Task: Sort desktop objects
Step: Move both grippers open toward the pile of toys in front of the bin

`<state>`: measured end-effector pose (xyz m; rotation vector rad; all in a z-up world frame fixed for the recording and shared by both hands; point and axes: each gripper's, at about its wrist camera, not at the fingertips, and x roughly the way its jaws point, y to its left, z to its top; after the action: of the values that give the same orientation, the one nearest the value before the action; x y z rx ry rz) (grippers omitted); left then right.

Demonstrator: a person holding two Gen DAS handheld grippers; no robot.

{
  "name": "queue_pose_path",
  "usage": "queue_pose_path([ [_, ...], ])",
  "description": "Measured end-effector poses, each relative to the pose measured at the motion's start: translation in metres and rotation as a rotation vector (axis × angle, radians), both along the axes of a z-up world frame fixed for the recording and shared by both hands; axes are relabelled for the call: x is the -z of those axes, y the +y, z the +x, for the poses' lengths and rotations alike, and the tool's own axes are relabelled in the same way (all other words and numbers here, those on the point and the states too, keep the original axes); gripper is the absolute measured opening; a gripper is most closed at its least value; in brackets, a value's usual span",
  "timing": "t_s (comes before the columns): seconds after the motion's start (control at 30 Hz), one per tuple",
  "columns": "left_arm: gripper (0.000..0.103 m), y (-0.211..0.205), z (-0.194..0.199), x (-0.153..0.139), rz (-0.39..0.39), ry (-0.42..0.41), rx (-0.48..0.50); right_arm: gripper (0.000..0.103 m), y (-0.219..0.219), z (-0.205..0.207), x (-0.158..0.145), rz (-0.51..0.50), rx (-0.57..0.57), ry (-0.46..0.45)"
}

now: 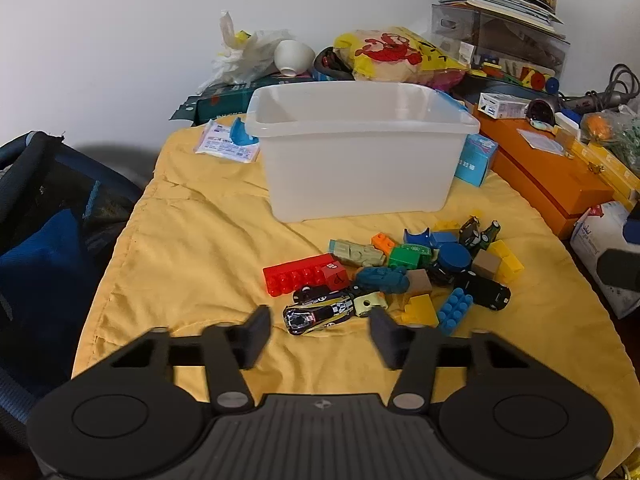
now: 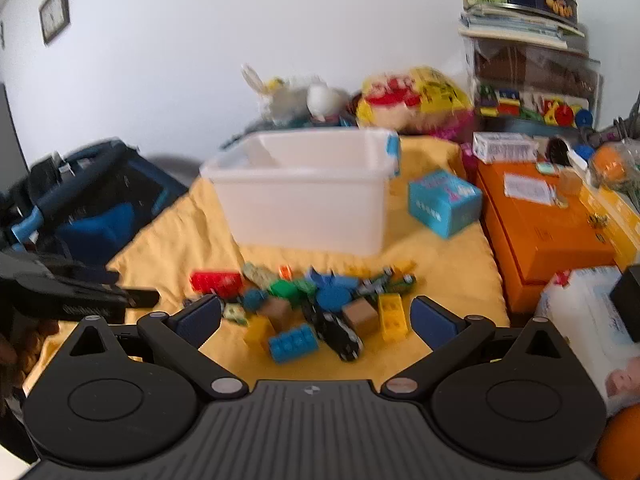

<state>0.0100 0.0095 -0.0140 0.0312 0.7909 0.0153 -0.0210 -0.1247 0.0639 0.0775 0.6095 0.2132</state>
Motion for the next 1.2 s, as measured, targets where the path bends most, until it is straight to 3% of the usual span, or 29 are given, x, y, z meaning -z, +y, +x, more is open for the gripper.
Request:
queue_pose_path([
  [0.13, 0.041, 0.001, 0.003, 0.002, 0.002, 0.005, 0.012, 0.103, 0.007, 0.005, -0.001, -0.02, -0.02, -0.008],
  [0.2, 0.043, 0.003, 0.004, 0.003, -0.018, -0.005, 0.005, 0.103, 0.009, 0.007, 0.002, -0.038, -0.012, -0.003],
  [0.27, 0.055, 0.007, 0.004, 0.005, -0.04, -0.019, -0.008, 0.103, 0.011, 0.008, 0.006, -0.052, 0.0, 0.01],
  [0.33, 0.056, 0.009, 0.006, 0.009, -0.031, -0.006, -0.015, 0.101, 0.009, 0.01, 0.013, -0.037, -0.01, 0.039],
  [0.37, 0.056, 0.011, 0.007, 0.013, -0.028, 0.009, -0.016, 0.096, 0.008, 0.012, 0.016, -0.019, -0.025, 0.054],
  [0.43, 0.051, 0.014, 0.008, 0.017, -0.031, 0.03, -0.018, 0.052, 0.009, 0.014, 0.021, -0.021, -0.022, 0.083],
  [0.47, 0.026, 0.016, 0.009, 0.019, -0.029, 0.036, -0.015, 0.043, 0.011, 0.015, 0.024, -0.036, -0.014, 0.096],
  [0.5, 0.011, 0.019, 0.009, 0.022, -0.027, 0.041, -0.01, 0.028, 0.011, 0.015, 0.026, -0.043, -0.014, 0.104],
  [0.53, 0.007, 0.02, 0.009, 0.024, -0.017, 0.049, -0.015, 0.023, 0.012, 0.016, 0.028, -0.038, -0.019, 0.111],
  [0.7, 0.01, 0.028, 0.011, 0.031, -0.027, 0.068, -0.017, 0.023, 0.015, 0.014, 0.035, -0.02, -0.027, 0.136],
  [0.8, 0.01, 0.025, 0.012, 0.029, 0.002, 0.046, 0.008, 0.01, 0.019, 0.018, 0.033, -0.01, -0.041, 0.136],
  [1.0, 0.011, 0.026, 0.015, 0.026, -0.022, 0.046, 0.002, 0.005, 0.026, 0.02, 0.029, -0.014, -0.055, 0.126],
  [1.1, 0.027, 0.028, 0.016, 0.026, -0.038, 0.053, 0.006, 0.005, 0.027, 0.022, 0.029, -0.013, -0.05, 0.129],
  [1.17, 0.054, 0.029, 0.016, 0.026, -0.054, 0.053, 0.003, 0.011, 0.029, 0.023, 0.029, -0.018, -0.051, 0.134],
  [1.2, 0.057, 0.032, 0.015, 0.025, -0.072, 0.044, 0.001, 0.034, 0.03, 0.024, 0.029, -0.029, -0.046, 0.141],
])
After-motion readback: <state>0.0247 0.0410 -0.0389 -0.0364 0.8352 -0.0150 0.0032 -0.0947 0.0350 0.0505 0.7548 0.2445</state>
